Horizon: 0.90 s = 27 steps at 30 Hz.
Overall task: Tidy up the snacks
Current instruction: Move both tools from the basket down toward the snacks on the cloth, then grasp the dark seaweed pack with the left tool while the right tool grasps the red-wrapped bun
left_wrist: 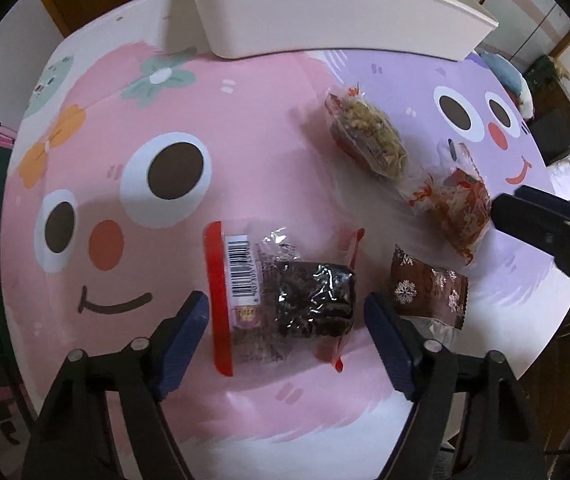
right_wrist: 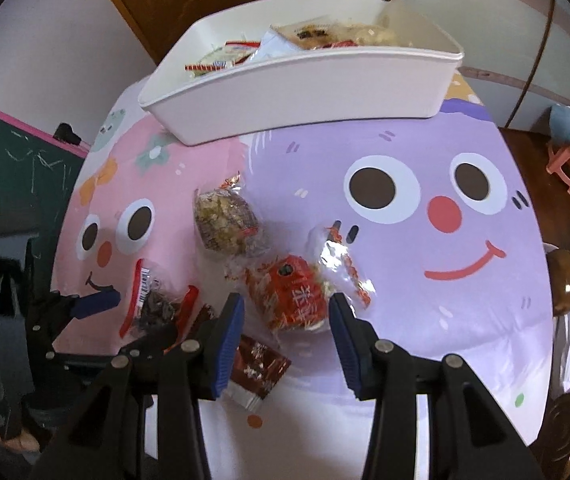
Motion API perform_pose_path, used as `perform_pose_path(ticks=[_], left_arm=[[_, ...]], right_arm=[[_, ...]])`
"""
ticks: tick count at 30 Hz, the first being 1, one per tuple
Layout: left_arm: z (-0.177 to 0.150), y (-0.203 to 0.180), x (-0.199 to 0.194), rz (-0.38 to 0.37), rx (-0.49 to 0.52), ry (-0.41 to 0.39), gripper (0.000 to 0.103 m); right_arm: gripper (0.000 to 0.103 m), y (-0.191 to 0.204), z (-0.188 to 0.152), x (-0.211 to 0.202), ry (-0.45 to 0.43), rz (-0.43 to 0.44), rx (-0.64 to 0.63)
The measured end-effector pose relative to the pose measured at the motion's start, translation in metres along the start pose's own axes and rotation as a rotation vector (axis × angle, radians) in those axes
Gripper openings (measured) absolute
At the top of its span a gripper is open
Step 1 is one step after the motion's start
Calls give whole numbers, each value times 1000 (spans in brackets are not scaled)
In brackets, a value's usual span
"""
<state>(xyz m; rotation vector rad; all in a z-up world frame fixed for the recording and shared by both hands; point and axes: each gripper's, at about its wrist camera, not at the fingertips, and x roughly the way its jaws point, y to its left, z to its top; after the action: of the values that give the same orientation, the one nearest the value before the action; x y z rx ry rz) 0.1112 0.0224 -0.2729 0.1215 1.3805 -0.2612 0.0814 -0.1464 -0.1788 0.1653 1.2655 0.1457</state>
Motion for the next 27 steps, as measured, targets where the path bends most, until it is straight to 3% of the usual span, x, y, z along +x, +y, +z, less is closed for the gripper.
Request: perform_pose_path(ticks=[2,5,17,20,21,22,24,27], left_arm=[[0,1,6,-7,-8,15,69],[2,2,9,15,7,-3,68],[2,-2,14,61,-8,0,68],[2,-3,14,59,-2,-4,64],[1,-3,12,56,6,-14,59],[1,-4,10,52,18,-19,46],[0,-3,7,53,38,-16,42],[-2,-1,4,44,38,-25,39]], right_arm=[[47,2,3,9,20,-9,-15],[48,5,4,23,48,-27,-40],[74,27,9,50,69,-121,-146],[74,35,9,55,56,-153,-177],[72,36,8,56,53,-159,-181],[67,37,8,56,50,-168,-187],[58,38,9,57,49,-193,-192],[55,30,12,57,52,-166,-160]])
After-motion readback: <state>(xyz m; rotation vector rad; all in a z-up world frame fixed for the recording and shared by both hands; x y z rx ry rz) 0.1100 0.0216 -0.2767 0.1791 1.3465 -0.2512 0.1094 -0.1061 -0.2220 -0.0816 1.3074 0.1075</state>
